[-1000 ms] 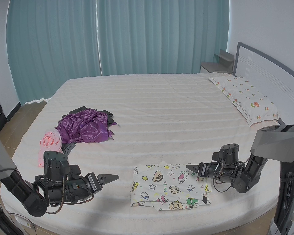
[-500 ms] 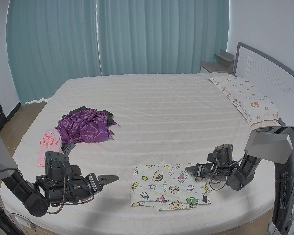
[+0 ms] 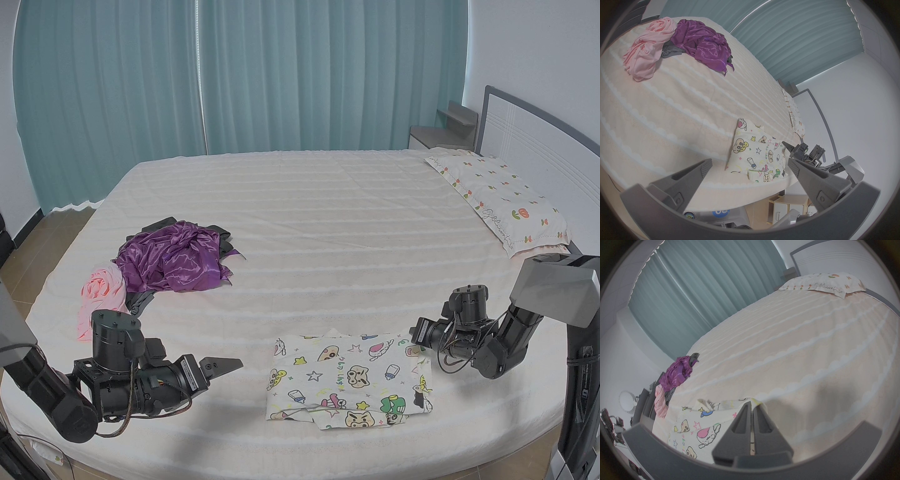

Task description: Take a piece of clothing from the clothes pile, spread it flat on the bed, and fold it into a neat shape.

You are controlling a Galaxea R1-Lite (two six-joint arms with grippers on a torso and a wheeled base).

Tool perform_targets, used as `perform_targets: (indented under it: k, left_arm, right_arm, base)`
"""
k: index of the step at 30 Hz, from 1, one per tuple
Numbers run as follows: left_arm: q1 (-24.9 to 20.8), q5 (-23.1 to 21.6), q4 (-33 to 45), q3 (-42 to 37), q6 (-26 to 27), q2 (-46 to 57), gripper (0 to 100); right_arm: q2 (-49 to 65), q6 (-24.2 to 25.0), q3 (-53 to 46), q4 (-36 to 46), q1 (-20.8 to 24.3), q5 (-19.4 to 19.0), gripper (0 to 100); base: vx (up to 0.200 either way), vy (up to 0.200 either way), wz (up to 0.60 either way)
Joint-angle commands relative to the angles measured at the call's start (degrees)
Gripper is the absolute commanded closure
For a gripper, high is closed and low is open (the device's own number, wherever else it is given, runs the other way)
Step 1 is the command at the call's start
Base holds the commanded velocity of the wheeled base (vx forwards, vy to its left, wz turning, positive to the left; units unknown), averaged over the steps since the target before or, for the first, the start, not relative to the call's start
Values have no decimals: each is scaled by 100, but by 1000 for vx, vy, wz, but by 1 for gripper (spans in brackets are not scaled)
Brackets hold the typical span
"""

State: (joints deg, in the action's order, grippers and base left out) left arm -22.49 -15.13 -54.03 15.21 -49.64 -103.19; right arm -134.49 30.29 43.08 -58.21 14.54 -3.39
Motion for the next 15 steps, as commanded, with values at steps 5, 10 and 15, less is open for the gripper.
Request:
perform_targets:
  k: [5,10,15]
  left_arm:
    - [8,10,-2,-10,-2,19,0]
    - [8,10,-2,-10,-2,1,0]
    - [8,10,-2,-1,7,1,0]
  right_arm:
    - [45,20,-10,-6,-66,14,100]
    - [28,20,51,-6,-127,58,100]
    - [28,12,42,11,-145,66,0]
  base:
    - [0,0,0]
    - [0,0,0]
    - [0,0,0]
